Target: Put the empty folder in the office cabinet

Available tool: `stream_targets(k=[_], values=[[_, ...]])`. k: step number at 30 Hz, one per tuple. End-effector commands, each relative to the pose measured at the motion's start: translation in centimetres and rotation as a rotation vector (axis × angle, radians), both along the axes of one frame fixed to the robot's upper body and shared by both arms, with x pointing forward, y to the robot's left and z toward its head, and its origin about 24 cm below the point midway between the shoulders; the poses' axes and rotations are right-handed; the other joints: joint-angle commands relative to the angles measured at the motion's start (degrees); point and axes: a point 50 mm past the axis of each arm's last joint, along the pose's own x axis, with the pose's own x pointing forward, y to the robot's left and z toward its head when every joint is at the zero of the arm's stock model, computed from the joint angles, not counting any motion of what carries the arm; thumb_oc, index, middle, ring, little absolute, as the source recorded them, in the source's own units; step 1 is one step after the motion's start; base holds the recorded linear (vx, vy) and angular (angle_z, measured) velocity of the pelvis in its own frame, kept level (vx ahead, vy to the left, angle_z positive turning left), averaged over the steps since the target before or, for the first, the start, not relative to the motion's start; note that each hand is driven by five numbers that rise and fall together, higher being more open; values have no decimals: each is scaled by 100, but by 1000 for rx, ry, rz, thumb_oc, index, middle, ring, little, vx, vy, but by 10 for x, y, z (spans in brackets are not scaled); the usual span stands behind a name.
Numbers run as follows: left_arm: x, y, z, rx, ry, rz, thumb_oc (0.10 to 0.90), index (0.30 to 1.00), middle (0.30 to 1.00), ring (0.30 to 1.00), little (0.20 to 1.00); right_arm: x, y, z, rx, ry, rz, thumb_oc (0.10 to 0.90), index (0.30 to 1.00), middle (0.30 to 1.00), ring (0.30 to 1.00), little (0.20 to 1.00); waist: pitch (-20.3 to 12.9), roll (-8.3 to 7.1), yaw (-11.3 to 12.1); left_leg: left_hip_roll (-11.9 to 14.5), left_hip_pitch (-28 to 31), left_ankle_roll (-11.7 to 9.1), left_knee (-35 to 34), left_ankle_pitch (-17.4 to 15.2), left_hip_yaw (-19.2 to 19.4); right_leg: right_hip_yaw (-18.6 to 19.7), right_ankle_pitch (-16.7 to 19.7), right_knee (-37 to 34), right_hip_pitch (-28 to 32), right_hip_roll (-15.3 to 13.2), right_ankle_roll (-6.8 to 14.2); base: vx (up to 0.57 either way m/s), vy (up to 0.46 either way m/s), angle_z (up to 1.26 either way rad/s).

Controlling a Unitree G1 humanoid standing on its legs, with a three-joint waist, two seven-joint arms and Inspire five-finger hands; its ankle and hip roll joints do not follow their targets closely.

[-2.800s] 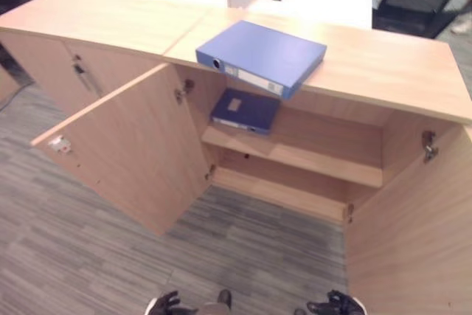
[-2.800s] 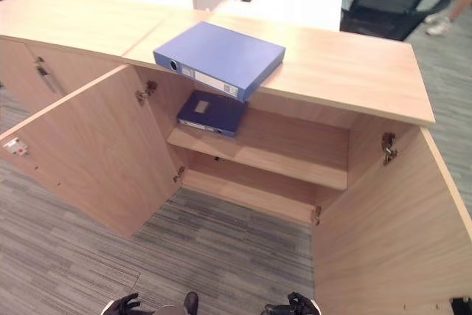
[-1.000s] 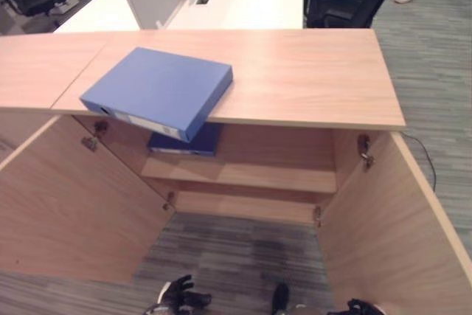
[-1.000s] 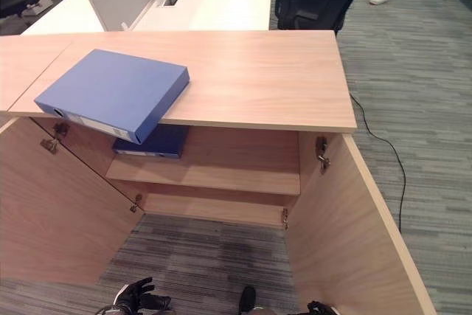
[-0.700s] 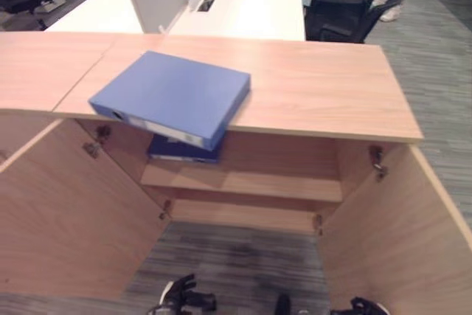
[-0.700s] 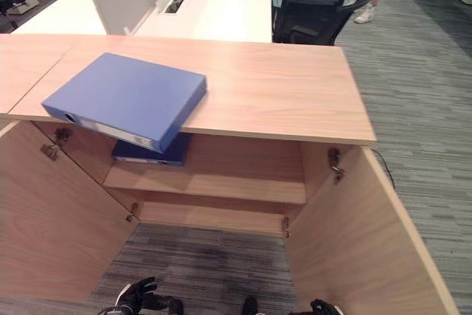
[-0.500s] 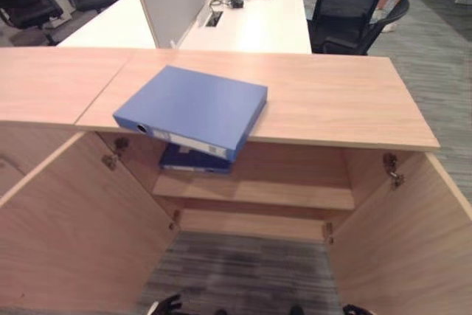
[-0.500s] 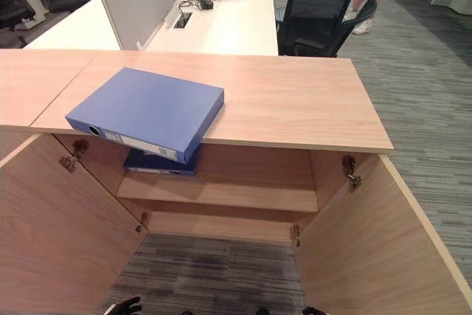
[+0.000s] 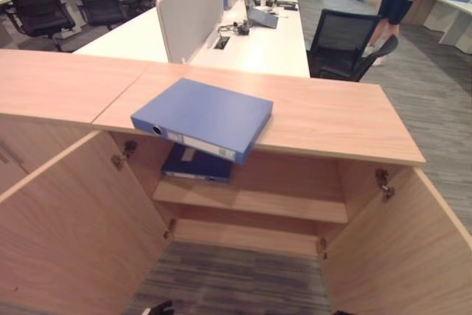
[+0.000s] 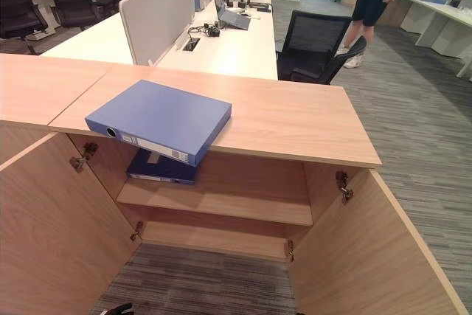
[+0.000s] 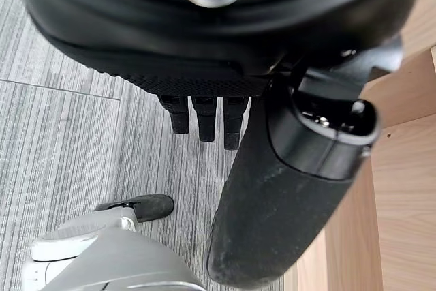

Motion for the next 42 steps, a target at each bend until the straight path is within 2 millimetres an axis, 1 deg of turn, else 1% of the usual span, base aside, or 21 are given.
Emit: stream_targets(k=[1, 3, 4, 5, 6, 8, 9, 12, 14, 16, 17, 20, 23, 28, 31, 32, 33, 34, 35, 41, 42], values=[[40, 5, 10, 54, -96, -61, 800, 900, 900, 900, 900, 40, -10, 11, -43, -104, 54, 800, 900, 900, 900, 900, 450, 123, 213, 10, 456, -1, 7, -715, -84, 310, -374, 353, 148, -671, 717, 0, 0, 0], [45, 5, 12, 62, -116, -70, 800, 900, 900, 900, 900, 40, -11, 11, -44, -107, 56, 800, 900, 900, 900, 900, 450, 126, 214, 3, 471, -2, 7, -720, -87, 302, -374, 349, 160, -675, 718, 0, 0, 0], [66, 6, 23, 103, -209, -113, 800, 900, 900, 900, 900, 42, -11, 12, -51, -115, 62, 800, 900, 900, 900, 900, 449, 138, 224, 3, 482, -10, 7, -721, -89, 280, -374, 320, 187, -682, 718, 0, 0, 0], [82, 7, 33, 141, -287, -139, 800, 900, 900, 900, 900, 43, -11, 13, -57, -124, 60, 800, 900, 900, 900, 900, 457, 137, 238, 3, 491, -14, 7, -718, -99, 267, -370, 307, 212, -684, 717, -32, -12, 1], [94, 8, 41, 169, -344, -158, 800, 900, 900, 900, 900, 44, -11, 13, -62, -131, 58, 800, 900, 900, 900, 900, 463, 137, 256, 3, 489, -20, 7, -717, -105, 250, -367, 297, 220, -686, 718, -34, -24, 2], [124, 11, 72, 274, -533, -199, 800, 900, 900, 900, 900, 47, -11, 14, -83, -157, 44, 800, 900, 900, 900, 900, 500, 127, 331, 16, 466, -43, 7, -700, -154, 173, -363, 268, 259, -690, 726, -64, -59, 4], [136, 9, 100, 346, -691, -226, 800, 900, 900, 900, 900, 48, -11, 15, -96, -174, 31, 800, 900, 900, 900, 900, 533, 94, 420, 31, 437, -67, 7, -688, -187, 114, -348, 212, 281, -683, 745, -85, -105, 4], [140, 14, 133, 516, -843, -299, 800, 900, 900, 900, 900, 43, -12, 14, -119, -173, 24, 800, 900, 900, 900, 900, 550, 37, 537, 81, 430, -109, 7, -697, -161, 51, -297, 96, 291, -674, 780, -54, -90, 2], [143, 19, 156, 665, -923, -340, 800, 900, 900, 900, 900, 39, -12, 13, -129, -165, 21, 800, 900, 900, 900, 900, 542, 13, 587, 118, 436, -145, 7, -699, -112, 45, -304, 69, 301, -651, 793, -30, -64, 0], [145, 27, 176, 819, -977, -369, 800, 900, 900, 900, 900, 36, -11, 12, -130, -157, 22, 800, 900, 900, 900, 900, 532, 10, 603, 146, 458, -175, 7, -705, -75, 49, -323, 56, 326, -626, 794, -23, -55, -1], [145, 31, 182, 886, -985, -386, 800, 900, 900, 900, 900, 36, -10, 12, -127, -157, 23, 800, 900, 900, 900, 900, 530, 6, 599, 167, 470, -193, 7, -704, -58, 52, -336, 51, 343, -614, 793, -26, -48, -3], [150, 40, 210, 1096, -1024, -462, 800, 900, 900, 900, 900, 35, -10, 12, -121, -155, 15, 800, 900, 900, 900, 900, 539, 43, 590, 192, 490, -240, 7, -703, -34, 34, -353, 46, 377, -592, 800, -29, -36, -2], [156, 41, 235, 1233, -1076, -539, 800, 900, 900, 900, 900, 34, -8, 11, -110, -150, 17, 800, 900, 900, 900, 900, 548, 78, 556, 221, 518, -274, 7, -703, -10, 32, -366, 36, 406, -578, 797, 0, 0, 0], [162, 36, 267, 1373, -1159, -647, 800, 900, 900, 900, 900, 30, -9, 10, -102, -137, 39, 800, 900, 900, 900, 900, 554, 173, 471, 232, 552, -300, 7, -699, 29, 42, -372, 32, 421, -563, 797, 0, 0, 0], [164, 31, 291, 1453, -1227, -724, 800, 900, 900, 900, 900, 26, -11, 10, -105, -124, 58, 800, 900, 900, 900, 900, 552, 238, 420, 225, 563, -309, 7, -702, 48, 44, -371, 33, 423, -562, 798, -7, -5, -3], [164, 31, 291, 1454, -1226, -725, 800, 900, 900, 900, 900, 26, -11, 10, -104, -124, 59, 800, 900, 900, 900, 900, 554, 233, 418, 226, 564, -309, 7, -703, 47, 43, -371, 33, 425, -561, 798, 0, 0, 0], [165, 26, 304, 1495, -1265, -782, 800, 900, 900, 900, 900, 25, -13, 10, -105, -118, 69, 800, 900, 900, 900, 900, 542, 274, 387, 223, 558, -311, 7, -701, 56, 47, -374, 34, 421, -561, 801, 0, 0, 0], [165, 24, 311, 1516, -1287, -804, 800, 900, 900, 900, 900, 24, -14, 10, -108, -115, 78, 800, 900, 900, 900, 900, 533, 291, 376, 221, 557, -313, 7, -700, 61, 44, -373, 36, 421, -560, 803, 0, 0, 0], [165, 25, 311, 1517, -1286, -805, 800, 900, 900, 900, 900, 25, -13, 10, -107, -115, 79, 800, 900, 900, 900, 900, 531, 283, 374, 222, 556, -313, 7, -701, 61, 45, -373, 35, 419, -559, 802, 0, 0, 0], [169, 9, 352, 1613, -1416, -938, 800, 900, 900, 900, 900, 19, -20, 11, -125, -88, 116, 800, 900, 900, 900, 900, 473, 410, 236, 217, 560, -327, 7, -684, 85, 37, -385, 36, 424, -546, 799, 2, 0, -2], [170, 7, 354, 1603, -1432, -946, 800, 900, 900, 900, 900, 20, -20, 11, -127, -88, 120, 800, 900, 900, 900, 900, 464, 419, 219, 215, 557, -326, 7, -680, 86, 41, -384, 37, 424, -547, 798, 0, 0, 0]])
